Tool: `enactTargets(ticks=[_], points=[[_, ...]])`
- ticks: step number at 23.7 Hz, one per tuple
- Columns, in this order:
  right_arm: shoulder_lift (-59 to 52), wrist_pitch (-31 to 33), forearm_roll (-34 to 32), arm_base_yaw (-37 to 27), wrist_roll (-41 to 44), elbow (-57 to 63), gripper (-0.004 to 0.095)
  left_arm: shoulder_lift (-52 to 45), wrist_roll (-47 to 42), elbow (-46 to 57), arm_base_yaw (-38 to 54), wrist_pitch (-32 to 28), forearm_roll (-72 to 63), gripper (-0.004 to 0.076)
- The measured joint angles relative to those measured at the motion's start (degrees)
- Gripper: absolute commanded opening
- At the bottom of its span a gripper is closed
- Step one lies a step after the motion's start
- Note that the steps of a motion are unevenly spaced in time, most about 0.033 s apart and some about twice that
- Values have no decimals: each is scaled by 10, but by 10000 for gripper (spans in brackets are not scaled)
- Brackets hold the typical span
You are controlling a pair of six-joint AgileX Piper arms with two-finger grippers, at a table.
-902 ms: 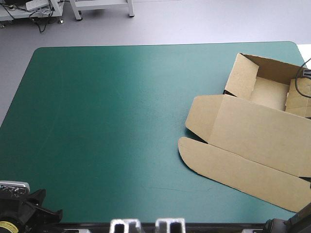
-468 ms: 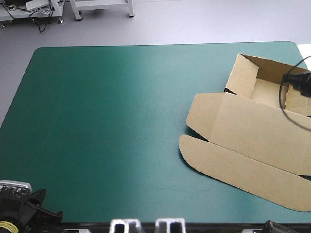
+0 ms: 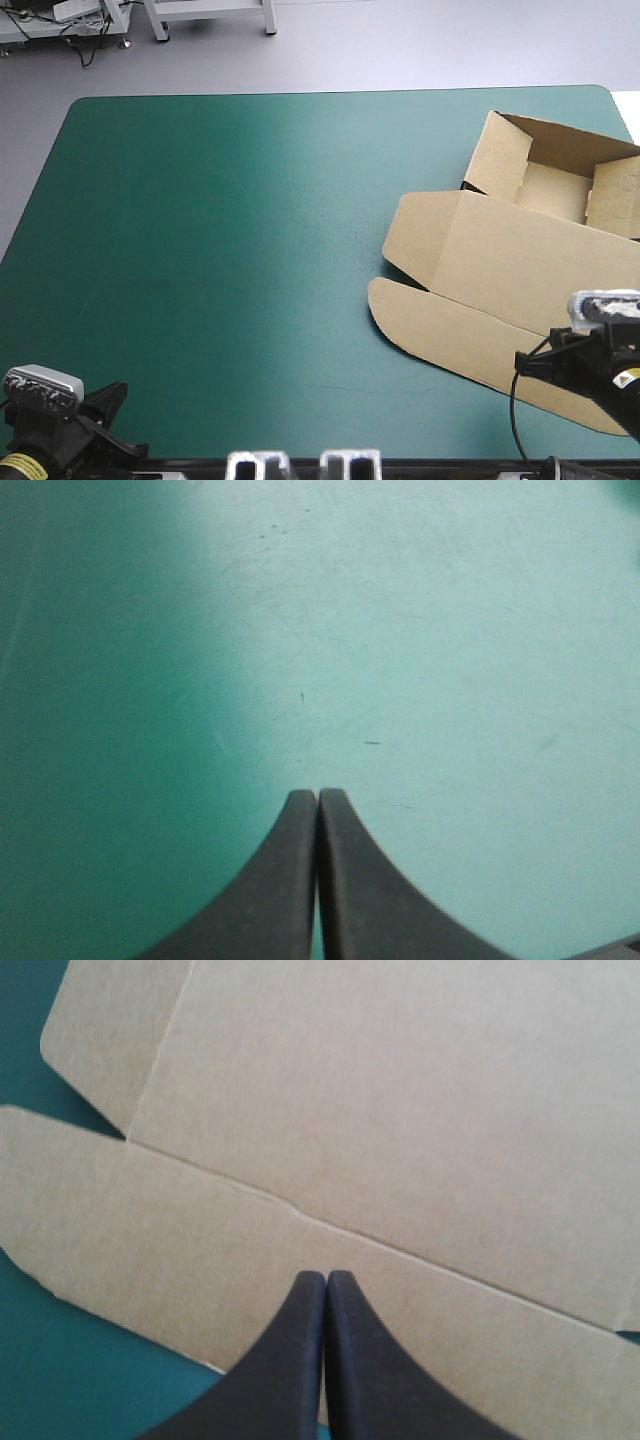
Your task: Fold the box
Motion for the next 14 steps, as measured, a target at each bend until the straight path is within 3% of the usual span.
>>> enactTargets(ticks=[8, 14], points=[[-41, -51, -22, 64, -4, 83, -13, 0, 50, 13, -27, -8, -9, -9], [-41, -124, -29, 89, 13, 133, -13, 0, 55, 62, -27, -28, -32, -9]])
